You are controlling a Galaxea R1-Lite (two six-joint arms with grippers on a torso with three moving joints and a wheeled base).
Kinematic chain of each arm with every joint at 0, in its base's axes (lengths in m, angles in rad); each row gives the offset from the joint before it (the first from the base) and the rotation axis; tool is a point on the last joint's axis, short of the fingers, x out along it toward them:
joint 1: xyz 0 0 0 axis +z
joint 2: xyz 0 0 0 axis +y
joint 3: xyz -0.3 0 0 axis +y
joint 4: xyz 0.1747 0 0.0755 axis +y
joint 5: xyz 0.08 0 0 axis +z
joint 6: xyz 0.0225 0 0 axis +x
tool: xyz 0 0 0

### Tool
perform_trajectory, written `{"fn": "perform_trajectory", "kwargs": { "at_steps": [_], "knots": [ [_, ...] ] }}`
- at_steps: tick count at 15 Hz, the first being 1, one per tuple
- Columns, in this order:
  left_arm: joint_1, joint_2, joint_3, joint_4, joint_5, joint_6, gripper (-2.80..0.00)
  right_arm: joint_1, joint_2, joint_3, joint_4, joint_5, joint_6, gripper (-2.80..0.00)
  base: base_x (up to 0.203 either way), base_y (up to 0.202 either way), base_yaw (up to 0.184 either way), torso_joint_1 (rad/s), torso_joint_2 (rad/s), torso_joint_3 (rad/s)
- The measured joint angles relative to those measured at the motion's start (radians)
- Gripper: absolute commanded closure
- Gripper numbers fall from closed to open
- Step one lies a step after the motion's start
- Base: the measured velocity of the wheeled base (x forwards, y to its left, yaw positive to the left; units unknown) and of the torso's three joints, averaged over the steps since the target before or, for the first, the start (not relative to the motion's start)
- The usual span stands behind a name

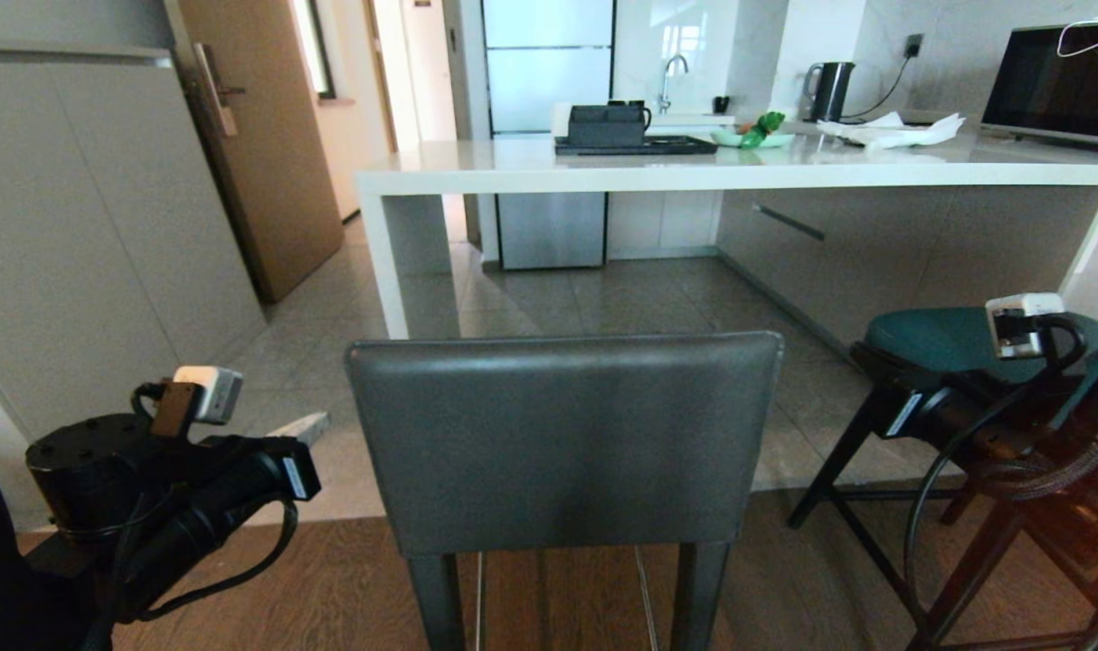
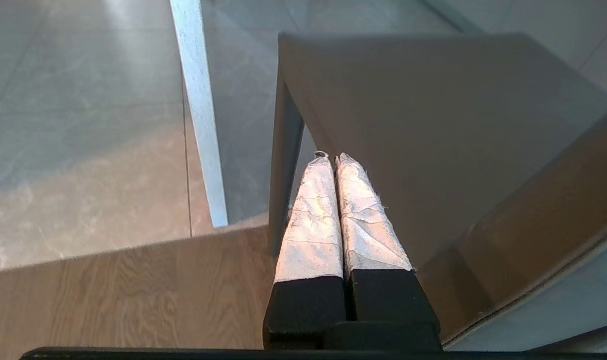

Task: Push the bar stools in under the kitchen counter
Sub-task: Push the gray chair back under the dining table

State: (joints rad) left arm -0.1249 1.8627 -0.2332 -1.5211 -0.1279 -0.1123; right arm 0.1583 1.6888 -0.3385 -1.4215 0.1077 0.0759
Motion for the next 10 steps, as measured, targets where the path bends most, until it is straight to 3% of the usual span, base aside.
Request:
{"fn": "perform_trajectory", "kwargs": {
  "at_steps": [10],
  "knots": [
    [-0.042, 0.088, -0.092, 0.0, 0.003, 0.003, 0.0, 0.062, 0.128, -0.119, -0.003, -0.019, 0.003, 0.0, 0.0, 0.0, 0.0, 0.0, 0.0, 0.0]
  ]
}}
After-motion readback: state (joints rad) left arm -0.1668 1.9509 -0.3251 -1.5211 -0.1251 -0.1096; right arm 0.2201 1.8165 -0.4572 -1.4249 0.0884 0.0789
